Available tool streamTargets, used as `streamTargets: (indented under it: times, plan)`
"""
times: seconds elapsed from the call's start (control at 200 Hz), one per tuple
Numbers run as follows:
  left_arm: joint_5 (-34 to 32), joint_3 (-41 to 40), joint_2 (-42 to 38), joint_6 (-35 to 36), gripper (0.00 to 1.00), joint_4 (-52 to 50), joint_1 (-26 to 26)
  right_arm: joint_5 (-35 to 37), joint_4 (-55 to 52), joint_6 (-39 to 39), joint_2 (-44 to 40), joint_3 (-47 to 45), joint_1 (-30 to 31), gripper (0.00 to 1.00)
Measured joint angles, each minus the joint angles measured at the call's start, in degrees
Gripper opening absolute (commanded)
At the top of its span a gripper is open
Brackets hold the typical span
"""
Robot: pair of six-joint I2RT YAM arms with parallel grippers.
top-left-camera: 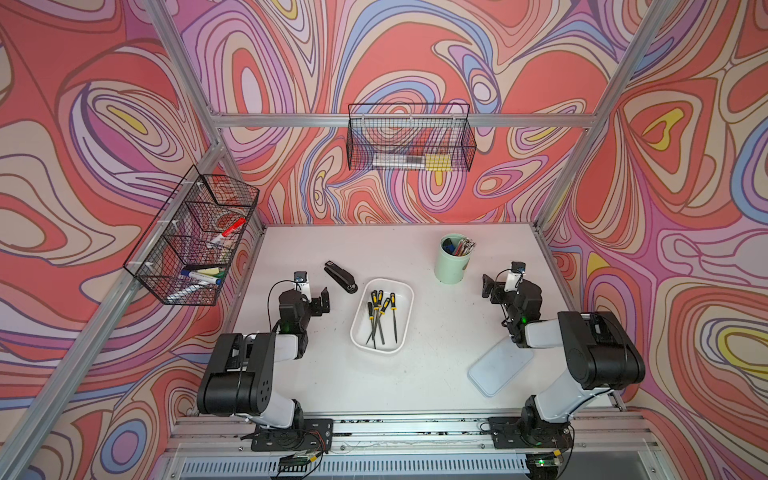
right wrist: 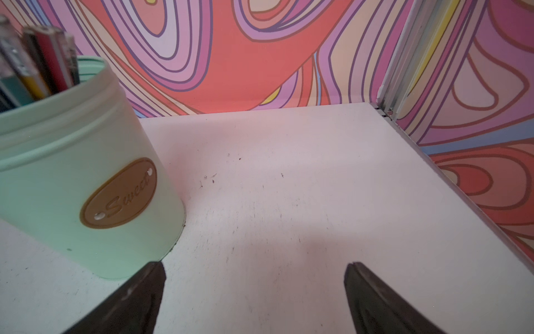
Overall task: Take the file tool out of the storage box
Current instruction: Pick up the file tool from the storage box.
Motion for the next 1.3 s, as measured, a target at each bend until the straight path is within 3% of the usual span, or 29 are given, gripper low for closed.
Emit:
streamTargets:
  times: [0.21,0.401,0.611,0.781,0.956,1.102,1.297]
  plan:
    - [-5.62,6.82,-12.66,-0.63,0.99,-15.87,-6.12,5.25,-11.80,1.33,-10.05,4.90,1.97,0.98]
    - [-8.52,19.78,-14.29,-7.67,0.99,-30.05,-10.86,9.22,-26.14,4.11,-12.26,16.92,5.68,0.98]
    - [-12.79,33.53,-4.44,-13.49,0.93,-46.95,-20.98,10.47,-41.05,5.75,-12.07,25.03,13.66,0.98]
    - [-16.24,45.83,6.97,-18.95,0.75,-61.90,-28.68,10.78,-48.98,6.49,-10.97,29.38,18.80,0.98]
    - [-21.86,60.61,18.71,-26.51,0.67,-75.69,-36.63,10.84,-53.20,7.15,-10.73,29.51,20.20,0.98]
    - [-25.24,67.19,24.52,-33.88,0.60,-83.34,-38.75,10.86,-55.15,7.15,-10.54,29.53,20.31,0.98]
    - [-28.63,68.46,28.13,-41.38,0.55,-88.96,-38.62,10.84,-56.08,6.99,-10.54,29.49,20.41,0.98]
